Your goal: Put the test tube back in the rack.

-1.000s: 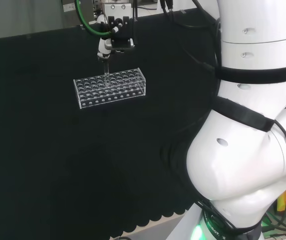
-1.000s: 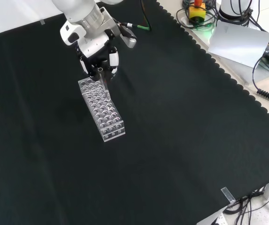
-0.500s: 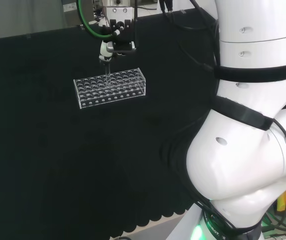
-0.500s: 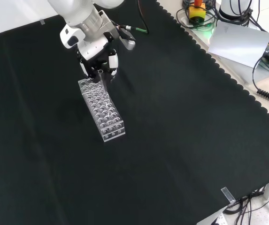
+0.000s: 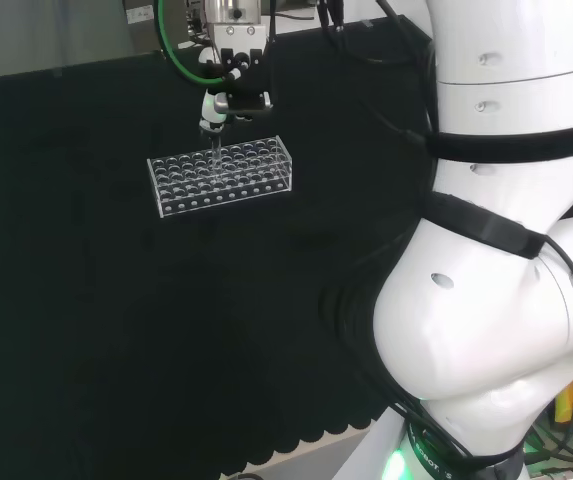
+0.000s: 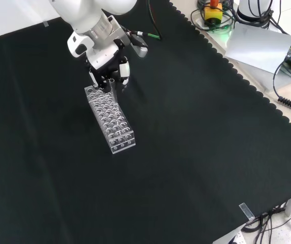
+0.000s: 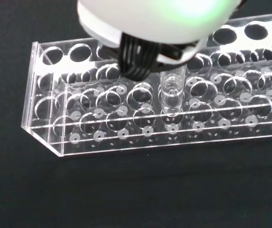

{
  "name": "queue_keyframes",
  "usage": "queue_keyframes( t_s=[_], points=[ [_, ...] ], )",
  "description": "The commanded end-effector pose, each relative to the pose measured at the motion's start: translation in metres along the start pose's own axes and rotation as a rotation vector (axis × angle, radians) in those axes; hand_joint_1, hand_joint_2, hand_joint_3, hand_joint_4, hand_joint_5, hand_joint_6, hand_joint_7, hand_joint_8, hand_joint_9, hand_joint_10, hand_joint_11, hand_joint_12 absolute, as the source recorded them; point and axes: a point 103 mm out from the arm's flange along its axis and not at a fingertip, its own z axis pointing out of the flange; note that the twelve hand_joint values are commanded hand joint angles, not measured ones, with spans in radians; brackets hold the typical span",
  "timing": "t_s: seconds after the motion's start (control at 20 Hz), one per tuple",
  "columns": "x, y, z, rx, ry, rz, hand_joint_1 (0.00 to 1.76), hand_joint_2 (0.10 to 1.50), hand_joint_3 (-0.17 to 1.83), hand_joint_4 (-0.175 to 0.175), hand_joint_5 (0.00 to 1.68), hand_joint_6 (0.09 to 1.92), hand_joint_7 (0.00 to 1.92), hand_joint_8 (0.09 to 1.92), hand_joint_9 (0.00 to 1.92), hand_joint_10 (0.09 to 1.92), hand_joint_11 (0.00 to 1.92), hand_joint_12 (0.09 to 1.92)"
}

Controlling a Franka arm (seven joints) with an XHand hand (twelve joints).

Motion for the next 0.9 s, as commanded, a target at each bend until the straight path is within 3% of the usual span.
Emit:
queue_keyframes(
  t_s=[0.05,0.9],
  points=[
    [0.008,0.007,0.004,0.003,-0.002,-0.008,1.24,0.62,0.64,-0.175,1.44,0.33,1.81,0.3,1.72,0.82,1.38,0.9],
    [0.006,0.014,0.035,0.064,0.014,-0.005,1.24,0.62,0.64,-0.175,1.44,0.33,1.81,0.3,1.72,0.82,1.38,0.91]
  ],
)
